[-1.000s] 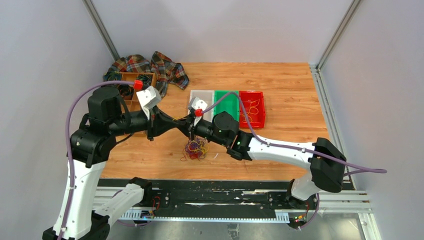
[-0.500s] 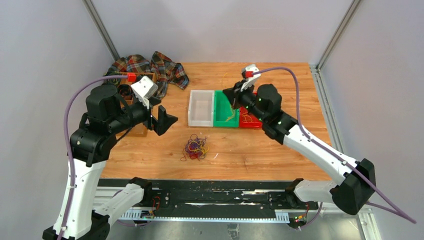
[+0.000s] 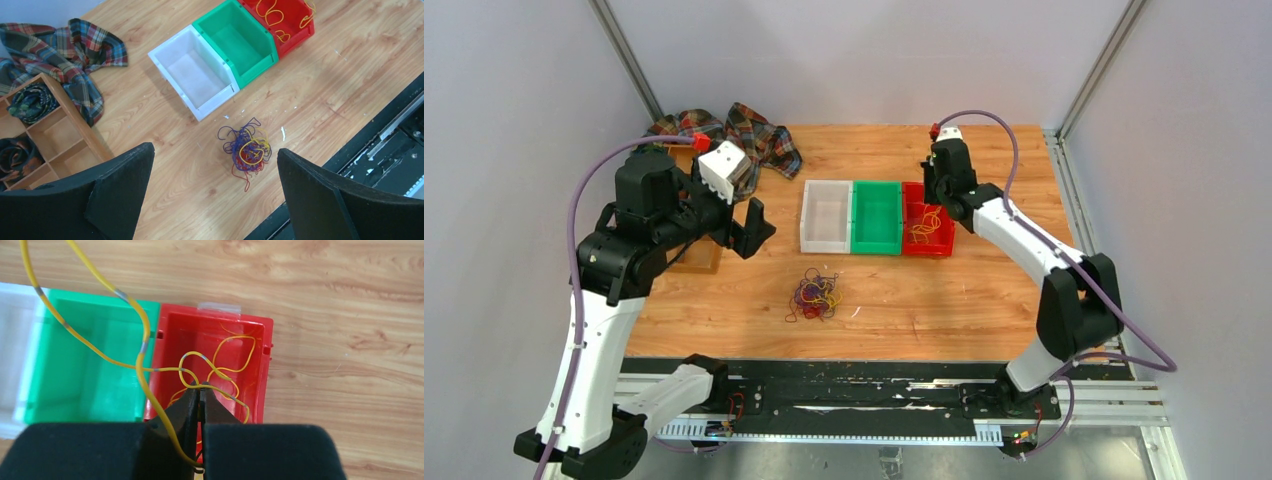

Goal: Untangle the cables

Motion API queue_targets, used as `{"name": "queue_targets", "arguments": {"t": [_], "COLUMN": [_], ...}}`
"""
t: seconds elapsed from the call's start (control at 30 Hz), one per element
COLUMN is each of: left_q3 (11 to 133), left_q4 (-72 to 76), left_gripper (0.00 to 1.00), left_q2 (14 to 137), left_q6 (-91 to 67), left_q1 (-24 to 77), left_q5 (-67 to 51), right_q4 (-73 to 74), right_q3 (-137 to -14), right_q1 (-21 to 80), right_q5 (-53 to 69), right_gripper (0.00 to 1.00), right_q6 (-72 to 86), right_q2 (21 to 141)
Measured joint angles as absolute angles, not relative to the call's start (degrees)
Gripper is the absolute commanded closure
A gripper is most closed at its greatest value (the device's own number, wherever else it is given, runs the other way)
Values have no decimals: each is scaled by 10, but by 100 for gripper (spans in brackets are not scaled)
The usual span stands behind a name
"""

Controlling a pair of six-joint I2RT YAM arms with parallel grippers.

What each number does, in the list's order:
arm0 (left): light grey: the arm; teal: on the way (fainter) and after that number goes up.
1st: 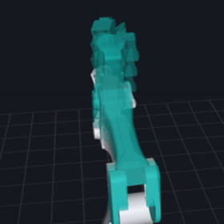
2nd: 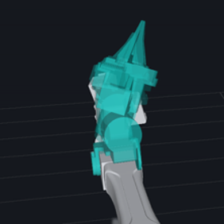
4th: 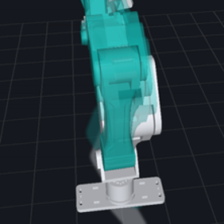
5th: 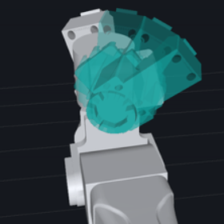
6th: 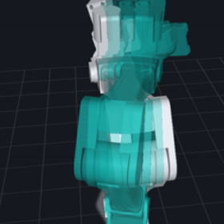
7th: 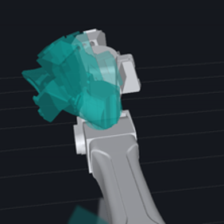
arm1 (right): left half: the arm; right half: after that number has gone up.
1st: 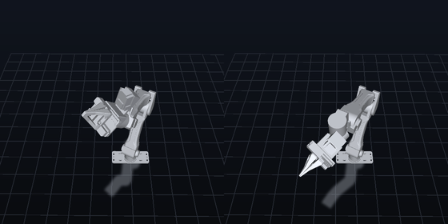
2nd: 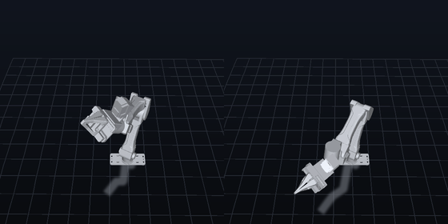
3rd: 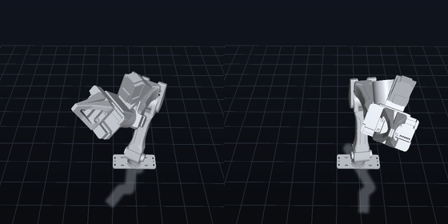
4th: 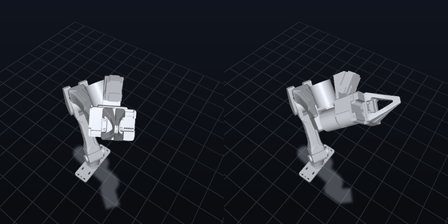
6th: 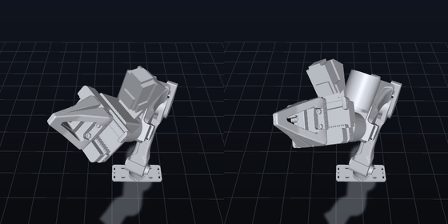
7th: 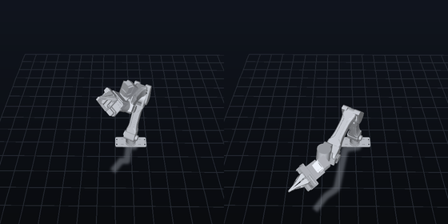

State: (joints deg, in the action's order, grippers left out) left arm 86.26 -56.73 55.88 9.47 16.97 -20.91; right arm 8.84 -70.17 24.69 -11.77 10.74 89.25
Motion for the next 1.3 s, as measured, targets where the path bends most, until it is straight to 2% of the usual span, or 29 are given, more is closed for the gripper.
{"name": "queue_targets", "arguments": {"t": [0.1,0.2,0.4,0.8,0.87,0.93,1.07,1.23,1.3], "left_q3": [864,866,870,871,871,869,840,776,747], "left_q4": [-572,-572,-573,-573,-573,-573,-571,-571,-571], "left_gripper": [2,2,2,2,2,2,2,2,2], "left_q2": [559,557,556,556,557,559,560,568,571], "left_q6": [102,110,125,133,133,133,137,151,158], "left_q1": [170,170,170,170,170,170,170,170,170], "left_q5": [-207,-207,-207,-208,-207,-208,-211,-212,-211], "right_q4": [97,111,119,132,139,139,135,135,141], "right_q3": [-710,-723,-726,-744,-743,-735,-706,-668,-645], "right_q1": [237,236,226,212,214,221,281,394,415], "right_q5": [-123,-122,-106,-88,-85,-83,-76,-53,-39], "right_gripper": [97,75,49,46,30,25,23,28,25], "right_q6": [109,112,144,155,157,163,161,163,171], "right_q2": [935,976,996,960,934,904,842,819,813]}}
